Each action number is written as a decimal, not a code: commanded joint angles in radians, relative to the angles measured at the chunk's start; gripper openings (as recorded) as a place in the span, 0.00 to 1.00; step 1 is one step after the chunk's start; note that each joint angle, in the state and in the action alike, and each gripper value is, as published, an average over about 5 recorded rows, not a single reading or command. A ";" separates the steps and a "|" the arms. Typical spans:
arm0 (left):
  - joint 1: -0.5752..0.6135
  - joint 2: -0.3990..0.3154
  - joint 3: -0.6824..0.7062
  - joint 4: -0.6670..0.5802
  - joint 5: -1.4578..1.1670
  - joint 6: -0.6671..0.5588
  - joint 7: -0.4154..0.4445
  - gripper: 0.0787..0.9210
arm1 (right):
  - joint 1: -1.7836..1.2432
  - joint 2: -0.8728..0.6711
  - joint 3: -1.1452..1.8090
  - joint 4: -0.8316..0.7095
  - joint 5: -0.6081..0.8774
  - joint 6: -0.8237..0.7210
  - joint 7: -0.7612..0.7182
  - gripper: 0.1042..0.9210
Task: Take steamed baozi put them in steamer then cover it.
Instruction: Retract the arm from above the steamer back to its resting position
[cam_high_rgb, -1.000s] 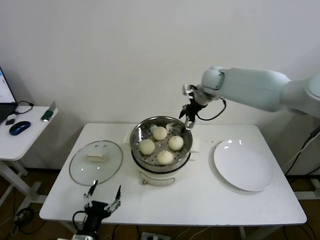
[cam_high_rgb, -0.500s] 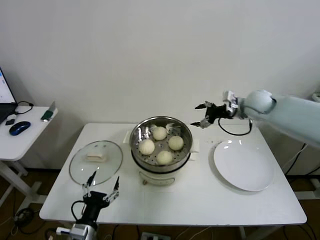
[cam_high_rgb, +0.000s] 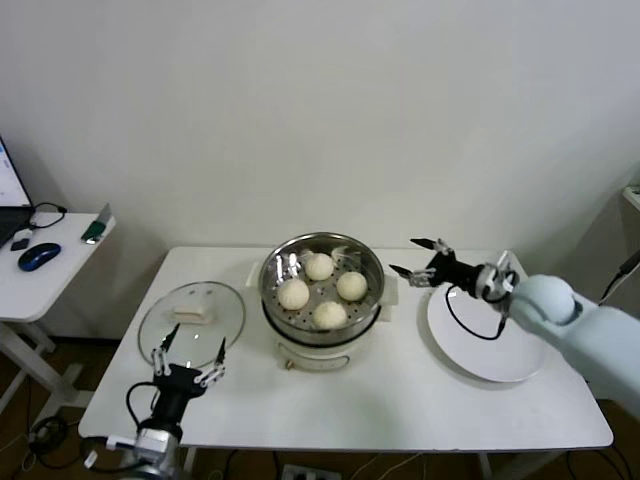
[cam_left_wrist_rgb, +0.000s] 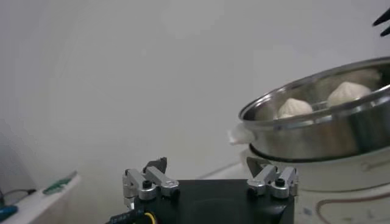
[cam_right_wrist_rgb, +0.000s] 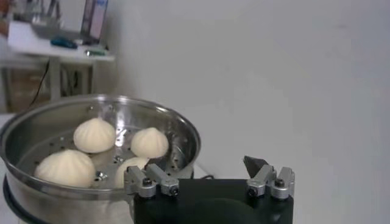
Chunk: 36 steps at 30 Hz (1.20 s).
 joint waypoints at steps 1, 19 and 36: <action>-0.011 0.032 -0.019 0.005 0.216 0.049 -0.014 0.88 | -0.785 0.195 0.916 0.116 -0.135 0.020 0.047 0.88; -0.163 0.149 0.084 0.202 1.082 0.208 -0.028 0.88 | -1.056 0.550 1.200 0.213 -0.255 0.012 0.026 0.88; -0.518 0.100 0.085 0.703 1.215 0.004 -0.100 0.88 | -1.105 0.623 1.199 0.222 -0.338 0.010 0.002 0.88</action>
